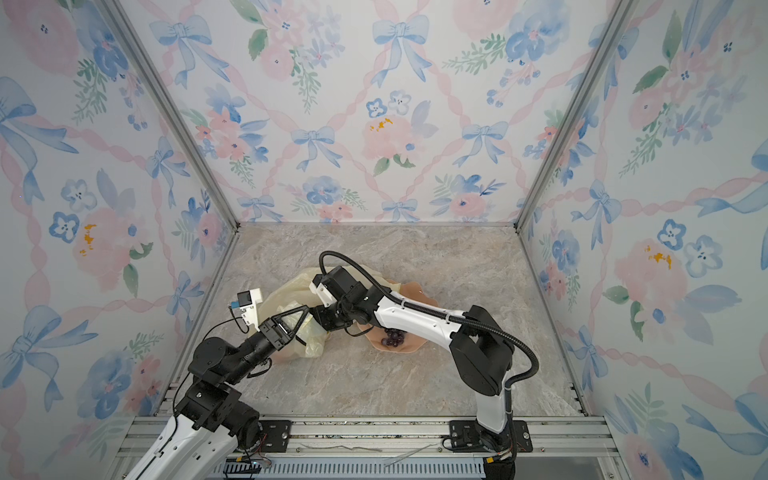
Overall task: Place the fruits into the plastic bag
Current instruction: 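Open the right gripper inside the bag to release the fruit, then withdraw the right gripper from the bag and move it over the grapes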
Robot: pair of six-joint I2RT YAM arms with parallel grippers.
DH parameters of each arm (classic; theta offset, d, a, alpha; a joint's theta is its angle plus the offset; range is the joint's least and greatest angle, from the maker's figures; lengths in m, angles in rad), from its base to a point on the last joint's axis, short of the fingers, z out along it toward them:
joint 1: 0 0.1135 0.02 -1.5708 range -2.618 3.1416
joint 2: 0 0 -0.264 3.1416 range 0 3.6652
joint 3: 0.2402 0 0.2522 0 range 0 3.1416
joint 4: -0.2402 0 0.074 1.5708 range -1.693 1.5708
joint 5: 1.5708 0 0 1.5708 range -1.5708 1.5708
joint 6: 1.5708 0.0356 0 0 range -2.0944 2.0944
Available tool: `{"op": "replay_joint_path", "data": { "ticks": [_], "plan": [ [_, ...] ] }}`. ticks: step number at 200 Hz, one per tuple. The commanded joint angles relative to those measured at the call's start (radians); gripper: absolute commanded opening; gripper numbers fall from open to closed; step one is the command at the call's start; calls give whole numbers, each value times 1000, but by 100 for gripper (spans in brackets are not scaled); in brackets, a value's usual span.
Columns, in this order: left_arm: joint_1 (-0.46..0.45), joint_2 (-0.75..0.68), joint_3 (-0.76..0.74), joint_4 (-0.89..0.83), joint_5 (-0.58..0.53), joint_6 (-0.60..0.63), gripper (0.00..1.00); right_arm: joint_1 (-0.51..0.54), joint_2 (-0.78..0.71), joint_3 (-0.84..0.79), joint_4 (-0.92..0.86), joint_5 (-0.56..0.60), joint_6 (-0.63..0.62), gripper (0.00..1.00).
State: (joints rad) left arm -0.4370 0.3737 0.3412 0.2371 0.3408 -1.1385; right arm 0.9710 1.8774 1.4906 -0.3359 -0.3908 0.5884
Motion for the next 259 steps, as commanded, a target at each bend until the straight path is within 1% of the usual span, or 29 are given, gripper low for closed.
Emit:
{"op": "replay_joint_path", "data": {
  "ticks": [1, 50, 78, 111, 150, 177, 181, 228, 238, 246, 254, 259],
  "plan": [
    [6, -17, -4, 2, 9, -7, 0, -15, -52, 20, -75, 55, -40, 84],
    [5, -28, -2, -15, 4, -6, 0, -37, -87, 17, -169, 165, -71, 85],
    [6, -29, 1, -25, 1, -3, 0, -53, -106, 10, -206, 207, -88, 86],
    [6, -26, 4, -30, 0, -1, 0, -72, -133, 5, -238, 244, -108, 86],
    [5, -22, 7, -31, 0, -1, 0, -98, -179, -2, -267, 262, -125, 87],
    [6, -19, 8, -33, 1, 2, 0, -107, -218, 3, -318, 290, -150, 88],
    [6, -18, 8, -35, 1, 3, 0, -107, -250, 5, -330, 299, -156, 89],
    [6, -10, 8, -30, -1, 5, 0, -122, -413, 19, -489, 389, -210, 94],
    [6, -7, 10, -30, 0, 6, 0, -131, -451, 18, -528, 409, -218, 96],
    [6, -4, 11, -28, 0, 6, 0, -140, -478, 17, -557, 423, -223, 100],
    [6, 0, 11, -26, 2, 6, 0, -150, -505, 16, -592, 435, -229, 96],
    [6, 1, 13, -25, 3, 8, 0, -157, -518, 16, -615, 443, -232, 96]
  ]
}}
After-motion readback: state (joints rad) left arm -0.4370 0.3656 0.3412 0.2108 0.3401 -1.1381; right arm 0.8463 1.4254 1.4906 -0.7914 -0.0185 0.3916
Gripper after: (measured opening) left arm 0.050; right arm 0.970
